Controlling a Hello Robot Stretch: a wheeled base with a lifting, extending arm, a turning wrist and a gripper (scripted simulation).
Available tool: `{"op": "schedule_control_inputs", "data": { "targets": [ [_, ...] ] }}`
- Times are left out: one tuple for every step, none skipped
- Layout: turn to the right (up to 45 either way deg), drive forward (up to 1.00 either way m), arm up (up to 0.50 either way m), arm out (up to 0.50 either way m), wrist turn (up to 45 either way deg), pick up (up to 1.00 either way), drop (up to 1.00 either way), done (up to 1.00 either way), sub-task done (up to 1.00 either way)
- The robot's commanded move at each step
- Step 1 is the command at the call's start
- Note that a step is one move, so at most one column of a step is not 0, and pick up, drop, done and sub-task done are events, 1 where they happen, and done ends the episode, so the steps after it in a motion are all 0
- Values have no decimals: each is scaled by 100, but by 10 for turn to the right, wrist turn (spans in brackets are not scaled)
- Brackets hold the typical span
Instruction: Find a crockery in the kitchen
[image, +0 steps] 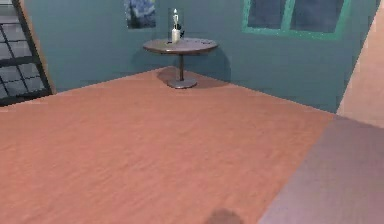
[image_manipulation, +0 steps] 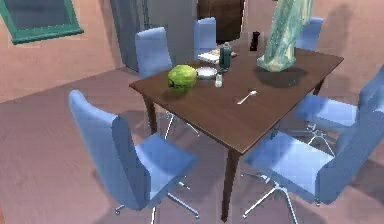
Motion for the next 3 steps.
{"op": "schedule_control_inputs", "data": {
  "targets": [
    [0,50,0,0,0,0,0,0,0],
    [420,0,0,0,0,0,0,0,0],
    [0,85,0,0,0,0,0,0,0]
  ]
}}
